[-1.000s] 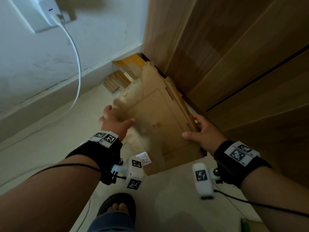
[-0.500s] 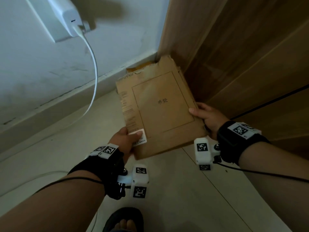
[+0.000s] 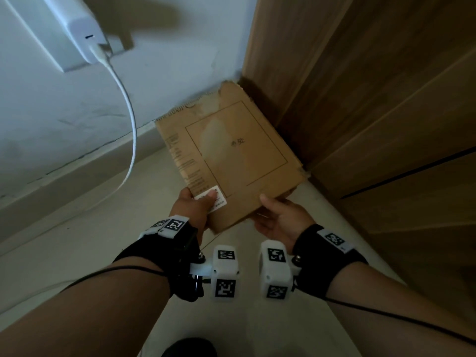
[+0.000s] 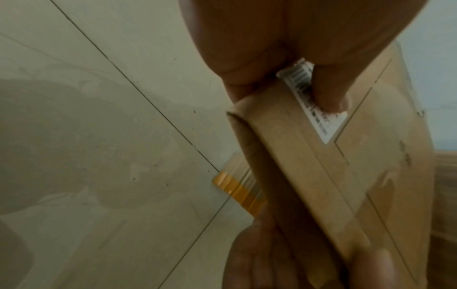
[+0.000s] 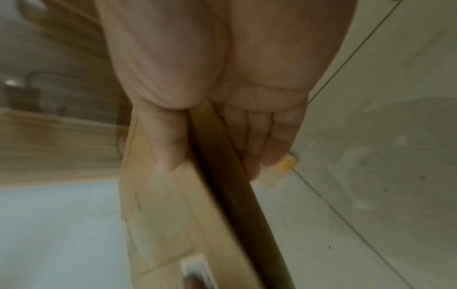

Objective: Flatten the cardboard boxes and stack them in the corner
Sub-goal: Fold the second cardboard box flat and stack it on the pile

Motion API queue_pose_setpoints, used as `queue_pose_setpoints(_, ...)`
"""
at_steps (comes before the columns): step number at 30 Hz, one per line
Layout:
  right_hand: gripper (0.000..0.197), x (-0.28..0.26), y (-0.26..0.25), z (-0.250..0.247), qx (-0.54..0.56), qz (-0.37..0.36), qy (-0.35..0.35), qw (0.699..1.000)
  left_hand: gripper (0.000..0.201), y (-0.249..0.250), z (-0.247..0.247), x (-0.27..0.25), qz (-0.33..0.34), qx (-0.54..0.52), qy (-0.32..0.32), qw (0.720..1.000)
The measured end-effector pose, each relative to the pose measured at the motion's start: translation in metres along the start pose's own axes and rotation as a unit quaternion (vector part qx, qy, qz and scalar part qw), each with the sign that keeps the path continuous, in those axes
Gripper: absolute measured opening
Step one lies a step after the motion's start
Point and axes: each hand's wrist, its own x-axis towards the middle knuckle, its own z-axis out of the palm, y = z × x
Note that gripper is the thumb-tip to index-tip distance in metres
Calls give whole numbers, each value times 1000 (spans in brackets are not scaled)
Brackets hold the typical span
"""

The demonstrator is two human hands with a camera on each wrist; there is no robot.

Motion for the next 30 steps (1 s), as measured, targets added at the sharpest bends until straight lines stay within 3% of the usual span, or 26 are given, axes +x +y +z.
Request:
queue_pose_setpoints(4, 31, 14, -16, 3, 38, -44, 47, 997, 32, 8, 12, 2, 24, 48, -50, 997)
queue_pose_setpoints(7, 27, 32, -38, -4, 31, -65, 72, 995, 57, 13, 13, 0, 13, 63, -89, 994)
queue_pose_setpoints(10, 40, 52, -47, -9, 7, -63, 125, 990, 70, 13, 8, -1, -2, 87, -96, 992)
queue_pose_setpoints(15, 71, 90, -29, -15, -126, -42, 207, 969, 61, 10, -3, 1, -11, 124, -90, 988)
queue_pose_setpoints(19, 63, 100, -21, -16, -133, -10, 219, 966, 56, 8, -8, 2, -19, 135, -72, 988)
queue_pose_setpoints(22, 82, 101, -23, -21, -183, -2, 251, 951, 54, 7, -8, 1, -15, 143, -75, 987)
queue_pose_setpoints(26, 56, 81, -30, -10, -165, -23, 224, 960, 52, 6, -8, 1, -10, 145, -80, 986)
queue_pose_setpoints(30, 52, 79, -29, -11, -162, -41, 214, 962, 51, 7, -7, -1, -12, 150, -78, 986)
